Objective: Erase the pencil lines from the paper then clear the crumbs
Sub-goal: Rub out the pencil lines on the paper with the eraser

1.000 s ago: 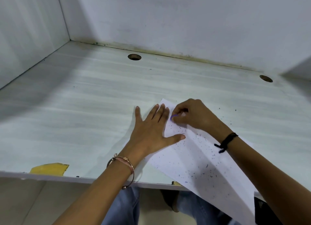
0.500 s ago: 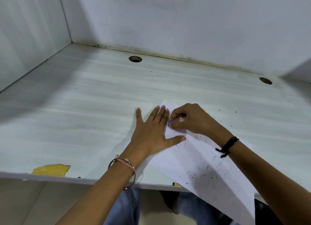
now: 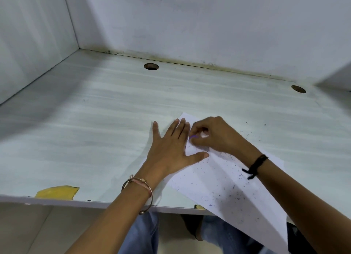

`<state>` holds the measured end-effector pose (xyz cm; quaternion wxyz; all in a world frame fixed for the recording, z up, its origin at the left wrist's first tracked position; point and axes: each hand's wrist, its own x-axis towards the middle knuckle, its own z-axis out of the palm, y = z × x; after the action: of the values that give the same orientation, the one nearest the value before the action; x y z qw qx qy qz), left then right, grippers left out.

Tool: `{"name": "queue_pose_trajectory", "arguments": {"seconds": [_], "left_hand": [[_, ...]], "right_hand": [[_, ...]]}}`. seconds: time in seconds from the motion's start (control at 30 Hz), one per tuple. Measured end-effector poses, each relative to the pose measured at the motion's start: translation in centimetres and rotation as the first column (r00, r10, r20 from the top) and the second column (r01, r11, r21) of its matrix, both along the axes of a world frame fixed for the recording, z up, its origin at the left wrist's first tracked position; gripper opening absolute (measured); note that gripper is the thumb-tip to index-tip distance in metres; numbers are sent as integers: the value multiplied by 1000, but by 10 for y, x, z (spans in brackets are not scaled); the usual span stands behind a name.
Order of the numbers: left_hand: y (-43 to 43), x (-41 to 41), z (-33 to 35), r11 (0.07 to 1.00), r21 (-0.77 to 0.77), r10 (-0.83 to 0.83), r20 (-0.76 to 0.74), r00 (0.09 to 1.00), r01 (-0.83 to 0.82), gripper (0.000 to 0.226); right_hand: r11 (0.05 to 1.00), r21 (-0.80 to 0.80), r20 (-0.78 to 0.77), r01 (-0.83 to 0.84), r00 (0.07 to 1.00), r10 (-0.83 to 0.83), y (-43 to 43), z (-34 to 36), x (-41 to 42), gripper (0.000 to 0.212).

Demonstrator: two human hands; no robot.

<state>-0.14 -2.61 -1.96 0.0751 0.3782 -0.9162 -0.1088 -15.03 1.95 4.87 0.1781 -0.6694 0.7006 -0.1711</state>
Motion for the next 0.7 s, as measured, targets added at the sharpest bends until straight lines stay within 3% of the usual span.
{"name": "queue_pose_trajectory", "arguments": {"seconds": [0.1,0.23,0.37,0.47,0.53,0.7], "left_hand": [[0,1,1,1000,10,2,13,1000,-3,103],[2,2,4,1000,25,9,9,1000,-9,102],[1,2,3,1000,19,5,22,1000,-6,104],[1,1,2,1000,28,8,7,1000,-8,104],[1,1,2,1000,17,20,-4,1000,-20,102],[1,-10,7,995,-65,74,-19,997,-75,89]], "right_hand": [[998,60,7,-20,1000,20,-1,2,-8,3],[983,-161,2,85,996,-86,-8,-6,-11,3],[998,4,64,-65,996,64,15,-4,-9,7],[994,-73,37,77,997,-75,8,-3,-29,4],[978,-90,115,187,978,-176,7,-11,-33,2],[954,-60,415,295,876,-245,25,-12,-41,6]]}}
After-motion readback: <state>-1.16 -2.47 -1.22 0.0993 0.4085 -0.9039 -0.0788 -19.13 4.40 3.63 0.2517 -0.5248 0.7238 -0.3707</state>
